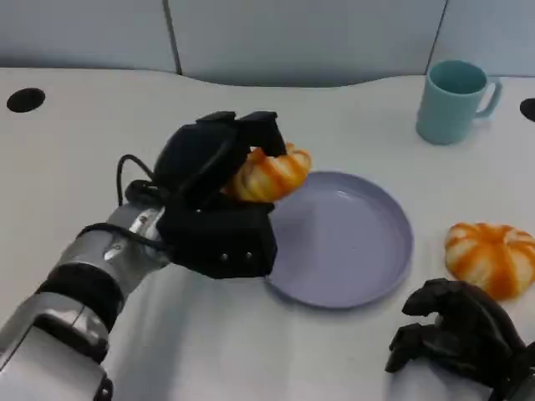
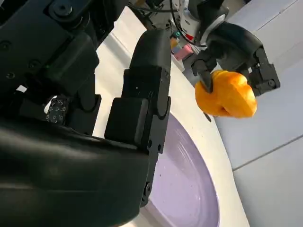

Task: Grasp the bread from the table and place it into the plate.

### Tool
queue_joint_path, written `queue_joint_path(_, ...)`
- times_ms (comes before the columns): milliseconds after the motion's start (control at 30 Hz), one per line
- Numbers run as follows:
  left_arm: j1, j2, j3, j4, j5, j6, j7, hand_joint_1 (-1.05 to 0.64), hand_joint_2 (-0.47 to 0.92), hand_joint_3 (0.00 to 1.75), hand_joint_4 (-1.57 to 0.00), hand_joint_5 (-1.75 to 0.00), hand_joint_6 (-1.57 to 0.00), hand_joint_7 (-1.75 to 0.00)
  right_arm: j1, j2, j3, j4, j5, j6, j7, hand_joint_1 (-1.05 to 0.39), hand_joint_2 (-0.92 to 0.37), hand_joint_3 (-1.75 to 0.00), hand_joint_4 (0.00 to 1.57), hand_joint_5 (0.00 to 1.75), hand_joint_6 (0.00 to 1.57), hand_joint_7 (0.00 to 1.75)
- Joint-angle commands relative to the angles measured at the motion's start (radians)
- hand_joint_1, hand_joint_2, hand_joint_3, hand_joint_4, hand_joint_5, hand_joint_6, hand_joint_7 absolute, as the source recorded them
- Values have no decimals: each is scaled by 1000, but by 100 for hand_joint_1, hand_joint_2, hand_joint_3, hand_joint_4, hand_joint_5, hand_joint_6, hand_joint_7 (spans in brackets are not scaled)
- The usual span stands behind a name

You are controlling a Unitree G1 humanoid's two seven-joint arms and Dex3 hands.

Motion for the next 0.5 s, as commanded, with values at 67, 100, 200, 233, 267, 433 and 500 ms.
queue_joint_path(67,-71,-28,-51,21,51,6,-22,-29,62,115,-95,-175,-78,-175,29,-4,5,1,-1,18,-15,-105,-34,0,157,43,157,22)
queue_joint_path(100,-79,-36,-63,26,61,2,-24,-31,63,110,-96,-175,-77,-175,29,-2,7,1,-2,14,-15,-105,-35,0,157,43,157,22)
queue_joint_path(200,-99,-56,-91,36,83,16,-40,-35,66,109,-97,-175,-77,-175,29,1,9,3,-2,7,-17,-105,-35,-1,157,43,157,21)
queue_joint_path(233,-104,-61,-97,39,86,24,-47,-32,55,124,-99,-175,-79,-175,29,2,10,4,-1,4,-16,-105,-36,-1,157,44,157,21)
queue_joint_path(267,-106,-65,-100,40,87,29,-52,-31,50,130,-100,-175,-80,-175,30,2,10,4,-1,2,-15,-105,-36,-1,157,44,157,21)
queue_joint_path(433,-113,-101,-150,68,131,61,-33,-29,52,125,-100,-175,-77,-175,35,1,19,-9,-1,19,-16,-105,-35,0,157,43,157,21)
queue_joint_path(500,-115,-111,-163,78,145,81,-27,-30,54,120,-100,-175,-78,-175,38,1,22,-17,-3,24,-21,-105,-35,0,157,43,157,21)
